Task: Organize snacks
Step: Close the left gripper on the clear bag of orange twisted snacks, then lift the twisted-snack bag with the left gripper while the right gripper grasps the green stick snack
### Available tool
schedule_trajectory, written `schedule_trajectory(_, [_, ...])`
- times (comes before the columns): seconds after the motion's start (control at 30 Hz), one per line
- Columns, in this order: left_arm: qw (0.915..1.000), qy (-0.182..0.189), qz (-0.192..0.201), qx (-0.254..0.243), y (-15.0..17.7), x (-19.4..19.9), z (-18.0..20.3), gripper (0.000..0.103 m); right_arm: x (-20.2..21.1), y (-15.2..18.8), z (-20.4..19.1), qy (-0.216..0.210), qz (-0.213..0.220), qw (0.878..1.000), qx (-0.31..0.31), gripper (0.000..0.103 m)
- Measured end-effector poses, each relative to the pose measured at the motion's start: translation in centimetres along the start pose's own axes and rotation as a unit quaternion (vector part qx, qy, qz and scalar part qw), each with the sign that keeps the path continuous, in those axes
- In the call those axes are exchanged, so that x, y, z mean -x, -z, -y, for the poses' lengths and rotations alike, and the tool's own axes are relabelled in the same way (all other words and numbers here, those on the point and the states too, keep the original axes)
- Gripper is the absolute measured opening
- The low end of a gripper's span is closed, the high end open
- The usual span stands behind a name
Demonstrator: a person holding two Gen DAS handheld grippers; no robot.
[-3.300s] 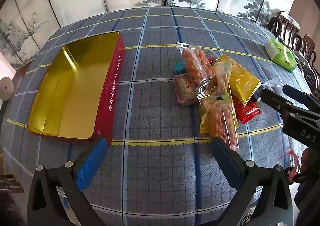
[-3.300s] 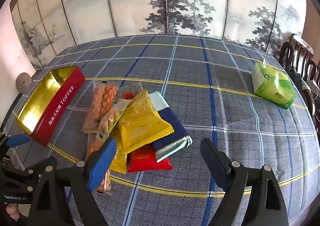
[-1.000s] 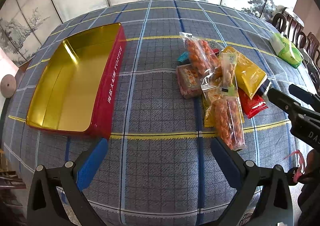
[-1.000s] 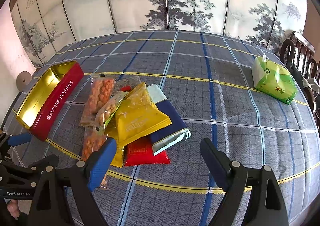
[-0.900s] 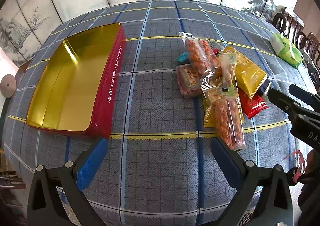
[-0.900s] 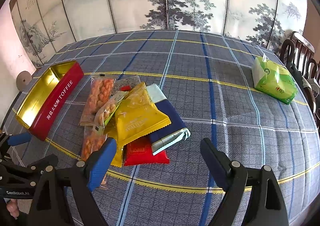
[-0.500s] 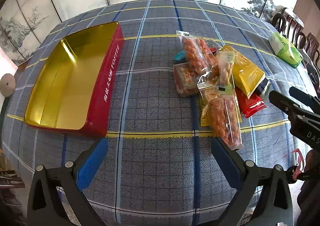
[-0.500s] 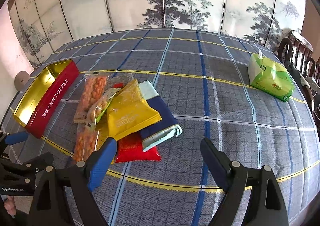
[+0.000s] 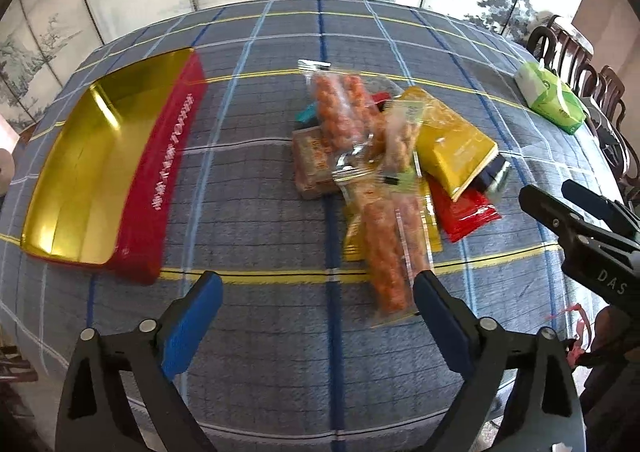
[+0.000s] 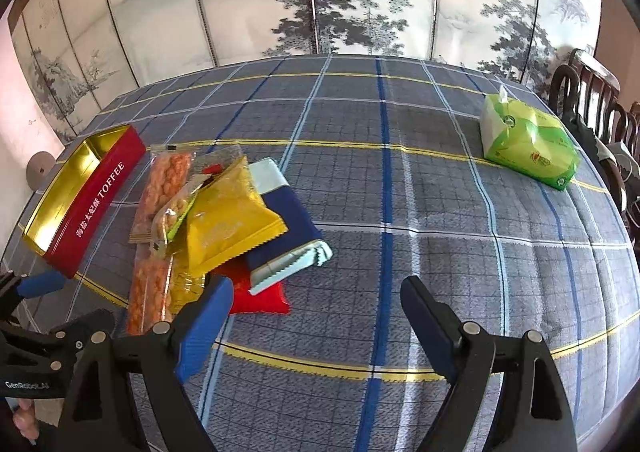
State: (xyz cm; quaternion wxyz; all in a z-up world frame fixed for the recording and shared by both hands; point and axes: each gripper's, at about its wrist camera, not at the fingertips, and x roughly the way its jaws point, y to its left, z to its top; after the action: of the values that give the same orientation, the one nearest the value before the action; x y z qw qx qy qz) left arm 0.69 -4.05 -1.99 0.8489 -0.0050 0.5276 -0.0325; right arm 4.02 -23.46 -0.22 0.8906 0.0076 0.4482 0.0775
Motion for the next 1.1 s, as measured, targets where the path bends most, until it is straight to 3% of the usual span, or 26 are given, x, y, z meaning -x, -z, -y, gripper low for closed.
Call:
schedule_trajectory(0.27, [0.9999,0.006,-0.014,-0.001,-0.9,-1.7,1.6,0.081,-0.3,0.6,1.8,-0.004,-0.001,1.0,-0.019,0.088])
schedule_trajectory(0.53, [0.9997,0.006,-0.025,-0.001,-1.6,-3.2,3.2,0.08,-0.8,0.8,2.7,-0.015,-0.004,0.999,-0.03,0.088])
schedule_trajectory(0.73, [0.9991,0.011,-0.042,0.005,-1.6,-4.3,2.9,0.066,-1.2,0.6,2.7,-0.023,-0.004,0.999,-0.029,0.088])
schedule_trajectory(0.9, [0.9994,0.01,-0.034,-0.002,-1.3,-4.1,2.6,0.054,-1.6,0.4,2.3,-0.028,-0.007,0.999,-0.029,0.088])
schedule_trajectory(1.03, [0.9994,0.016,-0.03,0.001,-0.9,-3.6,1.8,0.035,-1.7,0.2,1.8,-0.028,-0.007,0.999,-0.021,0.088])
schedule_trajectory(1.1, [0.9993,0.022,-0.03,0.004,-0.8,-3.5,1.4,0.034,-1.7,0.1,1.5,-0.027,-0.006,0.999,-0.017,0.088])
